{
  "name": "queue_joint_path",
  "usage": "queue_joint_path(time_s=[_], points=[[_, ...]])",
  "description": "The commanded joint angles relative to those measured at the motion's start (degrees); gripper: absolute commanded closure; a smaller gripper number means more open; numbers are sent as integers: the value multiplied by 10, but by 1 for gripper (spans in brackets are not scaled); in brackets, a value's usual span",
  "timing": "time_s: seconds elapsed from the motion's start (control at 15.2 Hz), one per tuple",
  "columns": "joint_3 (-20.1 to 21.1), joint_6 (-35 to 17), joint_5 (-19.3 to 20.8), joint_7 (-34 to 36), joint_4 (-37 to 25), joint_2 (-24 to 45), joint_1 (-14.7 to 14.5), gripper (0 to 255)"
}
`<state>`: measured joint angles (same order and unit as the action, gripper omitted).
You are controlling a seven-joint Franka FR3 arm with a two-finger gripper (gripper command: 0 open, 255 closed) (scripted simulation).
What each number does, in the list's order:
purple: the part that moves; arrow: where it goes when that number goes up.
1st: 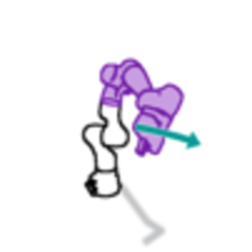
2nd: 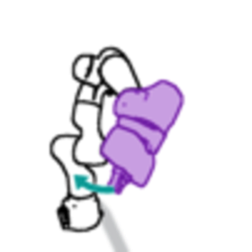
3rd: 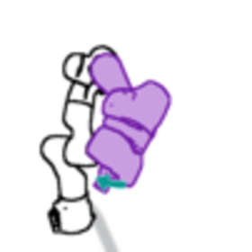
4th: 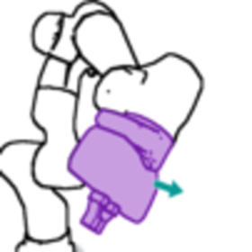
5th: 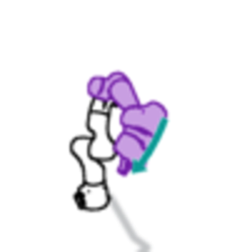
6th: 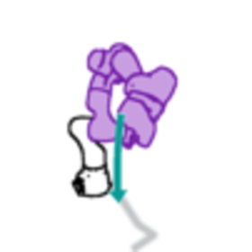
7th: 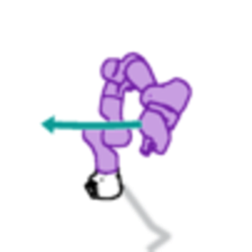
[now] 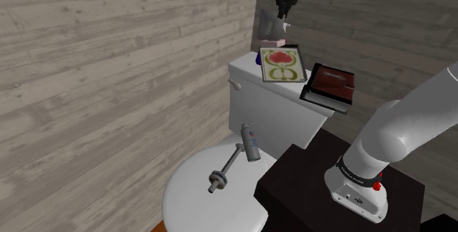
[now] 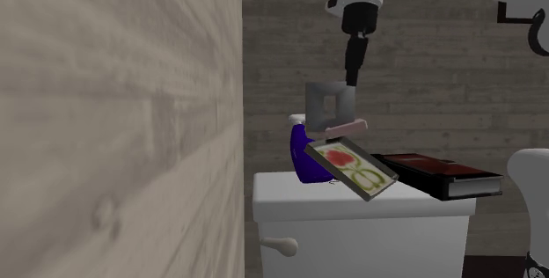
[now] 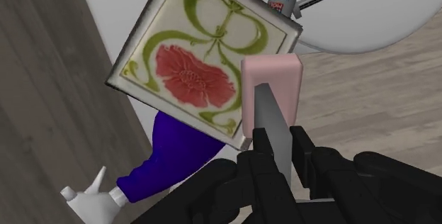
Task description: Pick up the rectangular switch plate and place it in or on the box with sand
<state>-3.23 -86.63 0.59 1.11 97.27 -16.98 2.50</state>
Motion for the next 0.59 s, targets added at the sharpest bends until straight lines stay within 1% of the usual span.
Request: queue_joint_path(time_s=[0.0, 0.26, 0.53], points=[[-7, 7, 3, -11, 33, -40, 4, 255], [-19, 31, 12, -29, 83, -114, 12, 255], [-31, 62, 23, -49, 120, -184, 21, 255]])
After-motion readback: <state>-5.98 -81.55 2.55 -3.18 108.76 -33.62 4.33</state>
